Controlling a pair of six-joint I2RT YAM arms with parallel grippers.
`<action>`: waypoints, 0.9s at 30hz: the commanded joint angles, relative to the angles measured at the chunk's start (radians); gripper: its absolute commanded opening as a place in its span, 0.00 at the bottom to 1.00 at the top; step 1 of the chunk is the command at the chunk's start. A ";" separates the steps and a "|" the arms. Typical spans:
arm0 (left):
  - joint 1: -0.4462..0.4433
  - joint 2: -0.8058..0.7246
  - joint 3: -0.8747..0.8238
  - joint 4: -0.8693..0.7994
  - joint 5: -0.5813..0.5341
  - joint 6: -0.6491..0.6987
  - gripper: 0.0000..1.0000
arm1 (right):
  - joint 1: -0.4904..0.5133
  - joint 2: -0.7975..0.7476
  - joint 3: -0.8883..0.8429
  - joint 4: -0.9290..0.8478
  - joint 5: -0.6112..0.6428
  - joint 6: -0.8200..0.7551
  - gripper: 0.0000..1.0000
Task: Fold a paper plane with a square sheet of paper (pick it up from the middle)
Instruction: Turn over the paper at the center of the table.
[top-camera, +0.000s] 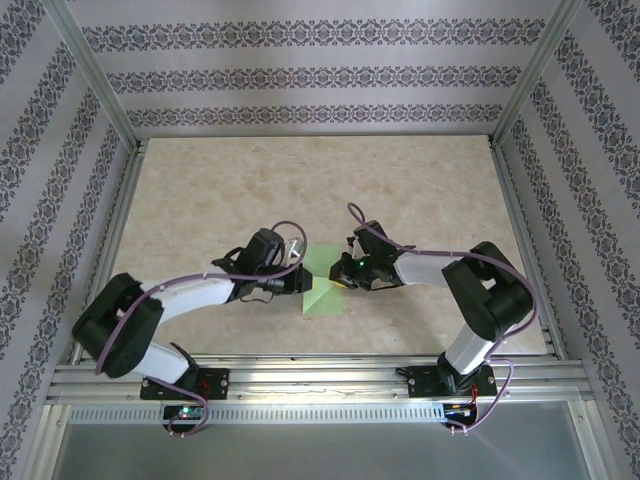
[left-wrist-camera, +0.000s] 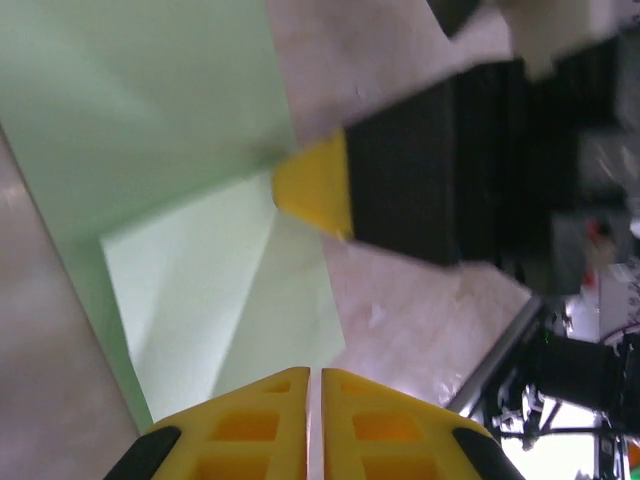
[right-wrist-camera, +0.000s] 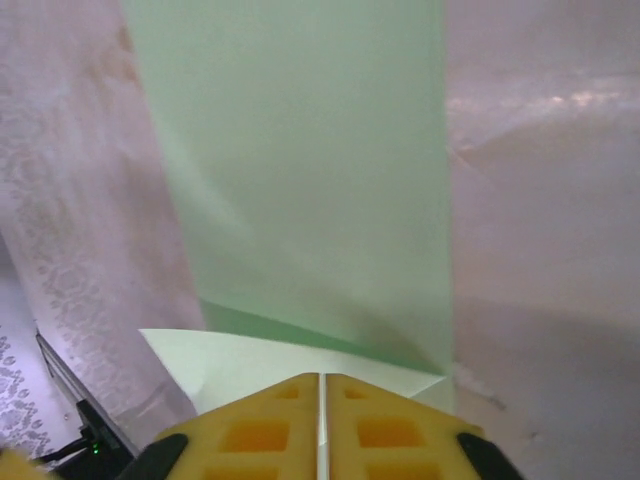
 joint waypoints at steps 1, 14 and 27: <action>0.019 0.090 0.077 -0.086 0.009 0.097 0.09 | -0.002 -0.091 0.019 -0.046 0.025 -0.009 0.18; 0.023 0.273 0.182 -0.184 -0.021 0.208 0.07 | 0.044 -0.246 -0.165 -0.047 0.037 0.156 0.22; 0.013 0.265 0.103 -0.145 -0.021 0.166 0.05 | 0.103 -0.157 -0.137 -0.071 0.053 0.193 0.27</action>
